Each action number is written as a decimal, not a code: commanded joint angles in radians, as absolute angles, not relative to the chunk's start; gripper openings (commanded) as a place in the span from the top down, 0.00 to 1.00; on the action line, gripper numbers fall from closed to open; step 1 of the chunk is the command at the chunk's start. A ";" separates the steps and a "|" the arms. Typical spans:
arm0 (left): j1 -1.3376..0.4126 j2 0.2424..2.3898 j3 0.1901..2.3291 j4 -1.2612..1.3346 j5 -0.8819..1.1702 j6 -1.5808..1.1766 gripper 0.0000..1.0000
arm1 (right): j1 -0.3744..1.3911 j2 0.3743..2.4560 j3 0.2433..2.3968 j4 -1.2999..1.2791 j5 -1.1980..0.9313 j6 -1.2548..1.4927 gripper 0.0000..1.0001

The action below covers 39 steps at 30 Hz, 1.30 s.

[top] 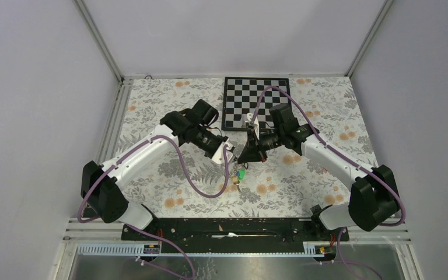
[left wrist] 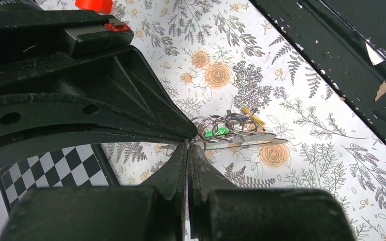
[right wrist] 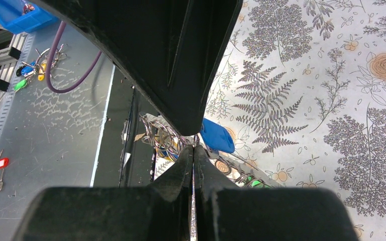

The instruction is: Put the keys on the keyring

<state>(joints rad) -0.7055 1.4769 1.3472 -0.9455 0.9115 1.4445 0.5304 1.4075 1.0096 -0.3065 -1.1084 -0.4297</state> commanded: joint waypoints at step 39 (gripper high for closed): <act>-0.666 1.441 1.301 -0.740 0.994 1.050 0.58 | 0.528 1.278 1.124 -0.422 -0.914 -0.627 1.00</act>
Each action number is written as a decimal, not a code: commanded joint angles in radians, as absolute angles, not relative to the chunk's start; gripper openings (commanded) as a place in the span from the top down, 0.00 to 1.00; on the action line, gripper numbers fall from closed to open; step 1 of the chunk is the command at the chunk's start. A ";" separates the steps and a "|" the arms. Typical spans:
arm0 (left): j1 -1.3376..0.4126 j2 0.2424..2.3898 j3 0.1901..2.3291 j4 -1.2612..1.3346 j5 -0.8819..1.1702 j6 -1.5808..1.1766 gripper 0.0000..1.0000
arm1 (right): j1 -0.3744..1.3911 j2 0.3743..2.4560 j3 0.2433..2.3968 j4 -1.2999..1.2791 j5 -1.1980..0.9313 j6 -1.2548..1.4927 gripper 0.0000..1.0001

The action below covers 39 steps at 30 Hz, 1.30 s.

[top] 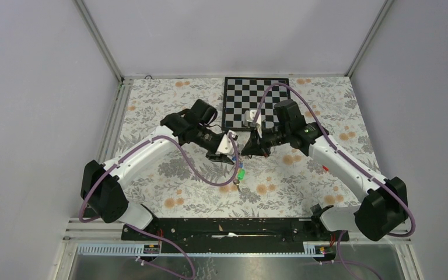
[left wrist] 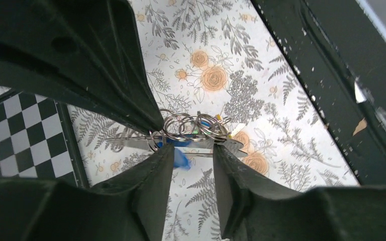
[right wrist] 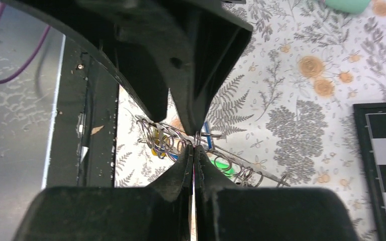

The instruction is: Put the keys on the keyring

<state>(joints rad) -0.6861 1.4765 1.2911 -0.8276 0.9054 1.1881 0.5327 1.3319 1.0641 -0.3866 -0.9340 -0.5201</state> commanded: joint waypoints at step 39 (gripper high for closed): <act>-0.669 1.460 1.210 -0.414 1.040 0.686 0.72 | 0.506 1.120 0.950 -0.288 -0.984 -0.670 1.00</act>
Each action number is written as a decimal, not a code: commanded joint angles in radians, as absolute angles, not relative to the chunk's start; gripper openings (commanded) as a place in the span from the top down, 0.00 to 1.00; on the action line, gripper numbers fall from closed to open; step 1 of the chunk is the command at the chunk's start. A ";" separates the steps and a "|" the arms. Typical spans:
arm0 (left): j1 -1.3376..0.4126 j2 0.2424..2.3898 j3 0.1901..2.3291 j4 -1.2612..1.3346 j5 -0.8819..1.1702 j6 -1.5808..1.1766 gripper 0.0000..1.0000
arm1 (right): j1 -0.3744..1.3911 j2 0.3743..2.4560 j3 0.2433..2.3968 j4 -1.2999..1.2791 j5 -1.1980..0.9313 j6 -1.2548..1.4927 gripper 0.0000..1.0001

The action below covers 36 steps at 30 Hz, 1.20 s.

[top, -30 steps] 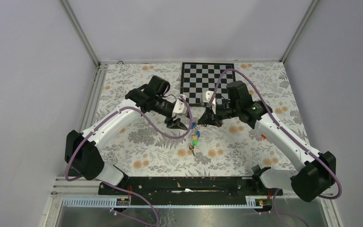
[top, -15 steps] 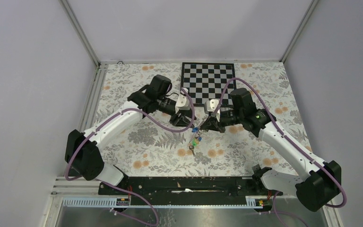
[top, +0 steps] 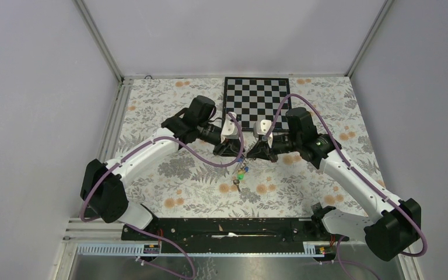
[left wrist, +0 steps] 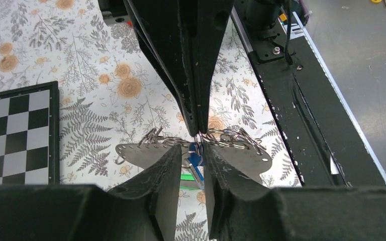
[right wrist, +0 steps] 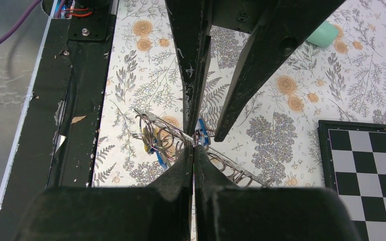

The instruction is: Put the keys on the keyring

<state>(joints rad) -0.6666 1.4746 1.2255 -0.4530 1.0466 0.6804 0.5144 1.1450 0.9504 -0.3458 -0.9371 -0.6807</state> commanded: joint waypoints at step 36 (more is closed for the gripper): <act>-0.711 1.468 1.335 -0.533 0.799 0.630 1.00 | 0.487 1.119 0.842 -0.180 -0.956 -0.641 0.89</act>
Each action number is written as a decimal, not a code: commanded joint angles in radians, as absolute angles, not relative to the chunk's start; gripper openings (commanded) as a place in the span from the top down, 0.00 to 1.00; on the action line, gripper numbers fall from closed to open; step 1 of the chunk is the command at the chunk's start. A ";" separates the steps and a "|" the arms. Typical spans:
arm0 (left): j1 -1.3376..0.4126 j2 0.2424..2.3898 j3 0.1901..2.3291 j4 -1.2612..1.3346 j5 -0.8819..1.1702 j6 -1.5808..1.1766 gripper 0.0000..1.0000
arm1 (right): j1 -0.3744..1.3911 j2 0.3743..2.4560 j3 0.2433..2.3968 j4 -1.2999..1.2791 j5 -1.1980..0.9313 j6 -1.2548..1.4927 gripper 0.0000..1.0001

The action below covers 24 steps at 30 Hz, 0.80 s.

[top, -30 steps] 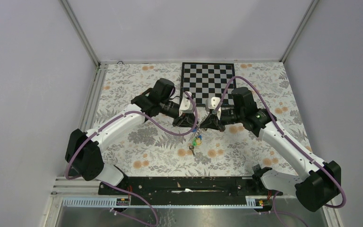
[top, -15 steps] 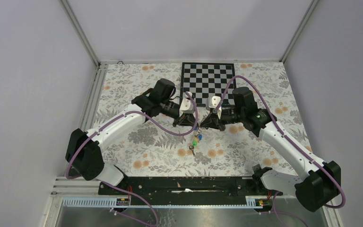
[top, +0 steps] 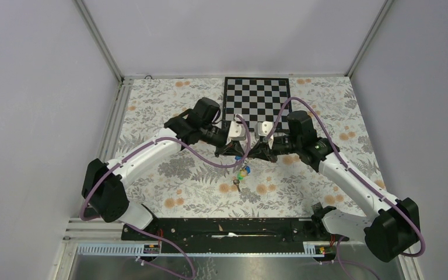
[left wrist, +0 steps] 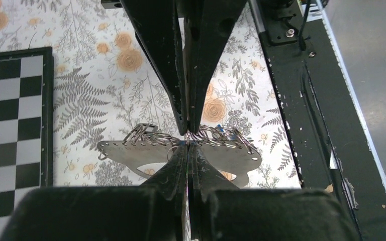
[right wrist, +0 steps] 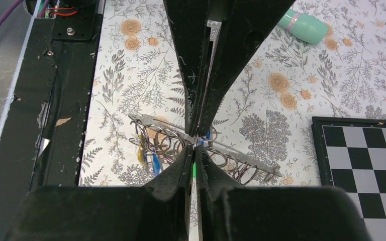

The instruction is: Put the keys on the keyring

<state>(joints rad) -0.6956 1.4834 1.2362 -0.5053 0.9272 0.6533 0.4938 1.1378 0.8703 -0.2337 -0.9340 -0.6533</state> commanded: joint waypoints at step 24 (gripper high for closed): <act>-0.779 1.479 1.436 -0.700 0.643 0.638 1.00 | 0.438 1.108 0.882 -0.114 -1.048 -0.484 0.59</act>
<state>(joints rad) -0.7723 1.4956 1.3804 -0.7155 0.6353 0.6315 0.4503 1.1202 0.8341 -0.1646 -0.9852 -0.5598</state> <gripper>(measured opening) 0.010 0.399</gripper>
